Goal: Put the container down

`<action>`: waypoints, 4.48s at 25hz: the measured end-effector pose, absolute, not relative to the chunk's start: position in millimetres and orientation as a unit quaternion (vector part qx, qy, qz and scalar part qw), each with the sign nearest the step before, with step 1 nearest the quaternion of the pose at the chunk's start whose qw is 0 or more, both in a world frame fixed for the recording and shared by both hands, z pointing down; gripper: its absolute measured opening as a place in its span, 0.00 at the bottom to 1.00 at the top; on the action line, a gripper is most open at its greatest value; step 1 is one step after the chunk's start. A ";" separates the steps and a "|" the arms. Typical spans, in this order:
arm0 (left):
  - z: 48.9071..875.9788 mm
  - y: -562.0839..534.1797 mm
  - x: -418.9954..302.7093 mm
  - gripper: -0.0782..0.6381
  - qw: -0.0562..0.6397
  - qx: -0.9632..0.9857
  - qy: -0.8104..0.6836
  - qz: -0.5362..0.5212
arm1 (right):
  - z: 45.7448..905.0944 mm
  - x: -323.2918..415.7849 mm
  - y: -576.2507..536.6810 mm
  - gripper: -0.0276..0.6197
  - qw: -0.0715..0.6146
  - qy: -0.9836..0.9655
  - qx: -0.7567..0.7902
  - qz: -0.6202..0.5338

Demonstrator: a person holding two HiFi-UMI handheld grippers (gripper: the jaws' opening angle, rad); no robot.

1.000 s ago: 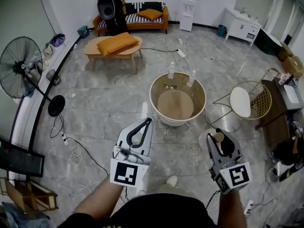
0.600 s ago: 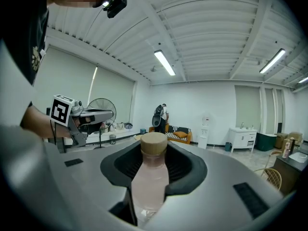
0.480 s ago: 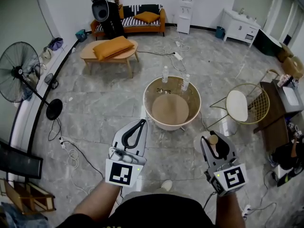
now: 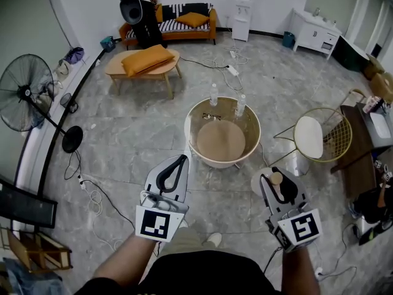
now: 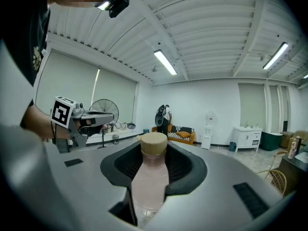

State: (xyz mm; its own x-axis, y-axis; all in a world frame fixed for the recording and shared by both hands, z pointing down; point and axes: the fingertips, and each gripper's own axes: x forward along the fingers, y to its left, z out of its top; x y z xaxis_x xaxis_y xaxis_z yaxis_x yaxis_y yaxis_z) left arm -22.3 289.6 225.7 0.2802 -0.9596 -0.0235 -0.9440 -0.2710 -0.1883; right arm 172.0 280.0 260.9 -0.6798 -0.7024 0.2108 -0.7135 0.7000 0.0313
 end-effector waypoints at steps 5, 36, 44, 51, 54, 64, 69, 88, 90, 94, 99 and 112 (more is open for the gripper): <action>231.1 278.5 -23.6 0.13 0.083 -0.802 0.589 -0.053 | 260.7 170.8 266.4 0.27 0.108 -0.913 0.393 0.027; 237.4 153.3 -80.0 0.13 0.083 -0.832 0.547 -0.041 | 260.8 111.7 161.0 0.27 0.105 -0.888 0.446 0.035; 234.3 119.9 -96.7 0.13 0.091 -0.844 0.527 -0.036 | 253.4 88.0 133.6 0.27 0.103 -0.880 0.462 0.030; 233.5 93.8 -119.8 0.13 0.085 -0.855 0.511 -0.032 | 246.9 65.6 112.9 0.27 0.092 -0.871 0.481 0.019; 234.0 88.0 -128.3 0.13 0.087 -0.860 0.501 -0.030 | 246.6 56.5 109.8 0.27 0.092 -0.868 0.488 0.019; 247.7 74.3 -150.4 0.13 0.063 -0.866 0.496 -0.018 | 249.6 42.8 106.9 0.27 0.117 -0.863 0.490 0.023; 245.9 70.0 -146.1 0.13 0.069 -0.871 0.487 -0.013 | 253.1 44.0 101.8 0.27 0.120 -0.861 0.493 0.028; 254.2 46.7 -141.2 0.13 0.062 -0.861 0.505 -0.023 | 259.1 51.8 74.6 0.27 0.118 -0.871 0.476 0.030; 255.1 44.8 -137.3 0.13 0.062 -0.861 0.504 -0.023 | 260.6 54.5 72.7 0.27 0.119 -0.872 0.475 0.032; 259.2 42.0 -130.3 0.13 0.064 -0.863 0.501 -0.029 | 264.8 57.6 68.7 0.27 0.125 -0.872 0.472 0.032; 254.5 38.6 -129.9 0.13 0.061 -0.860 0.505 -0.028 | 263.2 59.5 63.6 0.27 0.124 -0.873 0.470 0.032; 260.9 19.6 -120.5 0.13 0.061 -0.852 0.518 -0.042 | 266.2 72.5 40.2 0.27 0.119 -0.880 0.459 0.033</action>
State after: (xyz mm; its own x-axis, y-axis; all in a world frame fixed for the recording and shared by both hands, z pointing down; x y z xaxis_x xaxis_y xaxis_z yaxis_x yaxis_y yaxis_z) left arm -120.5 19.6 260.9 0.4594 -0.8882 0.0085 -0.8778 -0.4555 -0.1486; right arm 72.5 40.2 266.2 -0.5513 -0.7993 0.2392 -0.8151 0.5772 0.0502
